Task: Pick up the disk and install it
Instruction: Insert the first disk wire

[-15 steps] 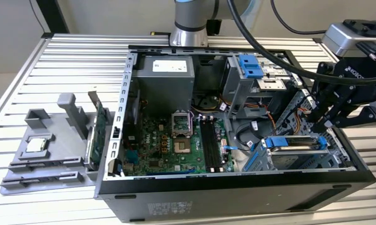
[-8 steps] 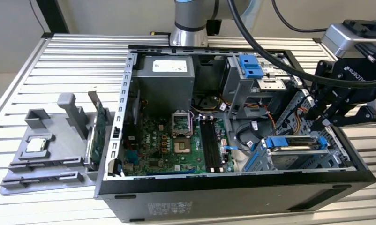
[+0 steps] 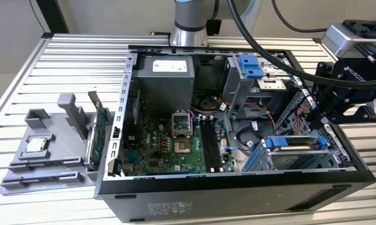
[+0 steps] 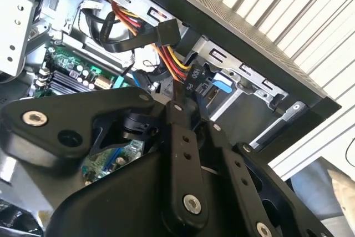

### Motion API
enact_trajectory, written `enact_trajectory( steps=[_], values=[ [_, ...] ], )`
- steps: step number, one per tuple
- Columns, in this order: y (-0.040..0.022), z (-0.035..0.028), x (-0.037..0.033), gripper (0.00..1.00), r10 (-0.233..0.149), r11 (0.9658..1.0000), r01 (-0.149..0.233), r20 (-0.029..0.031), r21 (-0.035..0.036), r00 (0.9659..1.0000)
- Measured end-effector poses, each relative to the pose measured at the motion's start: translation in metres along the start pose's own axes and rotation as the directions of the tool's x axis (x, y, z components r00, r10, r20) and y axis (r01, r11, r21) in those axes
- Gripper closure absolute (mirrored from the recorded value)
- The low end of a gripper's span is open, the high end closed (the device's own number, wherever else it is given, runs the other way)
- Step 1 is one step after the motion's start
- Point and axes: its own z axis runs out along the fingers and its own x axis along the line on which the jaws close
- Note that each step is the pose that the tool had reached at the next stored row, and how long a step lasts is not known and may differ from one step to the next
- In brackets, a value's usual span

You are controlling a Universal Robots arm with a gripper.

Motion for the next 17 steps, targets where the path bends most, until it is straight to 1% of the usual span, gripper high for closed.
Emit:
enact_trajectory(
  steps=[9,17],
  values=[
    [0.0002,-0.0001,0.0001,1.00,0.000,1.0000,0.000,0.0006,0.0000,1.0000],
    [0.0033,-0.0045,0.0013,1.00,0.000,1.0000,0.000,0.0004,0.0000,1.0000]
  ],
)
